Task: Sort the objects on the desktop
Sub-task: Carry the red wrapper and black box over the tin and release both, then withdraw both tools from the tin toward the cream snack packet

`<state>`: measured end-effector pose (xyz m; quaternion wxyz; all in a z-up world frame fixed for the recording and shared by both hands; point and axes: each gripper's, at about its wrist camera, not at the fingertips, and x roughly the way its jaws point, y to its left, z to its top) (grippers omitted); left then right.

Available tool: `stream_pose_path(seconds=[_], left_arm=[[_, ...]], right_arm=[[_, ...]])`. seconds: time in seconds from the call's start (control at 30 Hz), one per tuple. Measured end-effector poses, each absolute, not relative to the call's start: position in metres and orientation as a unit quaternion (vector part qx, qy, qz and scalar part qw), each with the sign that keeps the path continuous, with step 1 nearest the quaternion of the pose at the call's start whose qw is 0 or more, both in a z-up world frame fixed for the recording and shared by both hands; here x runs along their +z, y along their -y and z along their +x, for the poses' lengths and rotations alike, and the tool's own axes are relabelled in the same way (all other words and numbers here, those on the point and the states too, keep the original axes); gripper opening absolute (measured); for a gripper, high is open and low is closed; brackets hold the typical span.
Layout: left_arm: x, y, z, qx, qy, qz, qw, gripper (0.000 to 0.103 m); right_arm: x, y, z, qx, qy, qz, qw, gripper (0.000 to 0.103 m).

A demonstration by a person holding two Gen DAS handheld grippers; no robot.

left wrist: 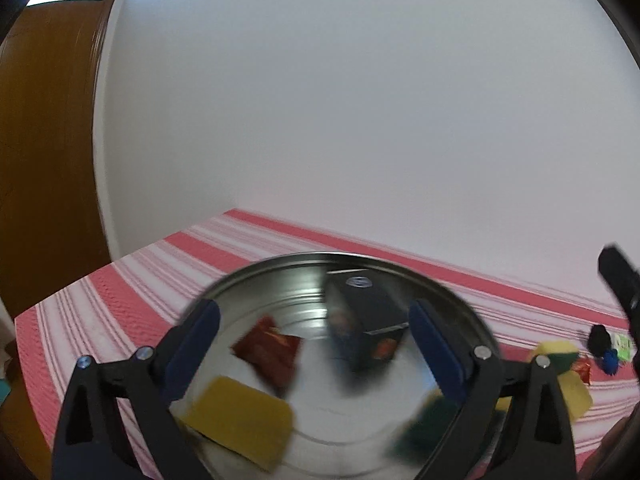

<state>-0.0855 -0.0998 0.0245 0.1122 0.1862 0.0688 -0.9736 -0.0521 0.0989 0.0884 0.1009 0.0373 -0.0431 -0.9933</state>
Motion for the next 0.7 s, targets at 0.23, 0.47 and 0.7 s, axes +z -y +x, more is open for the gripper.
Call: stream_pose_path(seconds=[0.23, 0.47, 0.7], left_arm=[[0.014, 0.040, -0.074, -0.981, -0.034, 0.167, 0.093, 0.097], [0.016, 0.020, -0.070, -0.981, -0.017, 0.170, 0.096, 0.099], [0.012, 0.015, -0.067, -0.981, -0.015, 0.170, 0.091, 0.102]], right_arm=[[0.075, -0.130, -0.032, -0.998, 0.018, 0.015, 0.053, 0.097], [0.069, -0.135, -0.033, -0.998, 0.030, 0.044, 0.045, 0.097], [0.075, -0.157, -0.016, -0.998, 0.038, 0.042, 0.033, 0.097]])
